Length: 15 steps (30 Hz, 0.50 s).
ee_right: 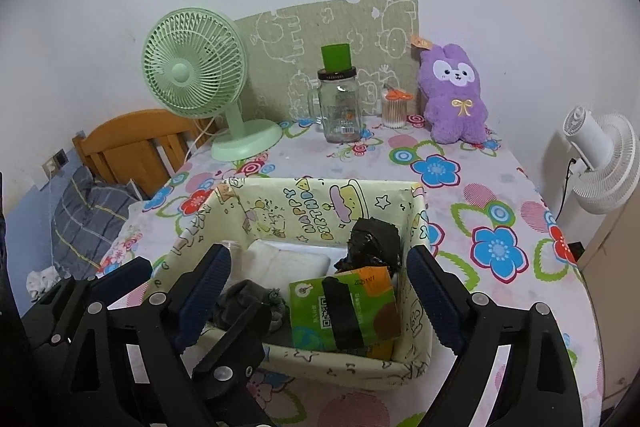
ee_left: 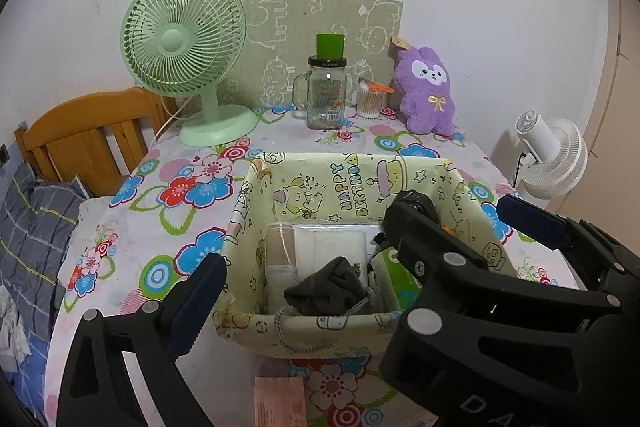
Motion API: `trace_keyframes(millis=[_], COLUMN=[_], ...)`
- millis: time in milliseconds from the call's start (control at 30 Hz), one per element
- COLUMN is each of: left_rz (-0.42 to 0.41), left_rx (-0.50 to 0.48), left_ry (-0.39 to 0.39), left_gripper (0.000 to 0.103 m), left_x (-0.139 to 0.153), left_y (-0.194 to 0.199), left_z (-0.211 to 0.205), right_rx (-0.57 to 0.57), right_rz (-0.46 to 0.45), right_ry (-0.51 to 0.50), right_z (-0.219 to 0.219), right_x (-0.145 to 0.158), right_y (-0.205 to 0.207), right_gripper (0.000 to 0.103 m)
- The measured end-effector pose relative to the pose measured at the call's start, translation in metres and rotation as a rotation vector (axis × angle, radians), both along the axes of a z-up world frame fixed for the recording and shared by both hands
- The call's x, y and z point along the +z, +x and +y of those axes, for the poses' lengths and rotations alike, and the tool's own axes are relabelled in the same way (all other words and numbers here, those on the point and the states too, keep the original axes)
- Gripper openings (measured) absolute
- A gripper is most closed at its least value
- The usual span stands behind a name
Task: Organize soft objects
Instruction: 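Drop the pouch into the box with the left tool while the right tool lowers the tissue box in, then withdraw both tools from the box toward the pink packet and clear bag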
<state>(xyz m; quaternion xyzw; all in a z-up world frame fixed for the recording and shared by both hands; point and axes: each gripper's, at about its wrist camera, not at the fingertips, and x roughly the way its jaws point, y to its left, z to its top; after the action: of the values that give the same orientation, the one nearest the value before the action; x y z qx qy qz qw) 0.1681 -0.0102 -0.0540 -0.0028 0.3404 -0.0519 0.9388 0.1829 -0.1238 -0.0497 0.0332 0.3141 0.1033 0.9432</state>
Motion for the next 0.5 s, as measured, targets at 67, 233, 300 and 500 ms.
trace_keyframes(millis=[67,233,300,500], left_rz=[-0.008,-0.029,-0.038,-0.06], left_rx=[-0.003,-0.01,-0.011,-0.013], left_ry=[0.001,0.008,0.013,0.018], left_gripper=[0.099,0.1,0.1,0.1], left_x=[0.003,0.01,0.013,0.02], left_y=[-0.005,-0.016,-0.021,-0.034], left_z=[-0.001,-0.005,-0.007,-0.01], right_rx=[-0.001,0.001,0.006,0.002], right_rz=[-0.007,-0.028,-0.036,-0.057], right_ry=[0.0,-0.002,-0.002,-0.004], right_z=[-0.001,-0.003,-0.003,-0.005], right_x=[0.003,0.01,0.013,0.02], right_y=[-0.005,-0.018,-0.023,-0.038], right_gripper=[0.092,0.092,0.092,0.093])
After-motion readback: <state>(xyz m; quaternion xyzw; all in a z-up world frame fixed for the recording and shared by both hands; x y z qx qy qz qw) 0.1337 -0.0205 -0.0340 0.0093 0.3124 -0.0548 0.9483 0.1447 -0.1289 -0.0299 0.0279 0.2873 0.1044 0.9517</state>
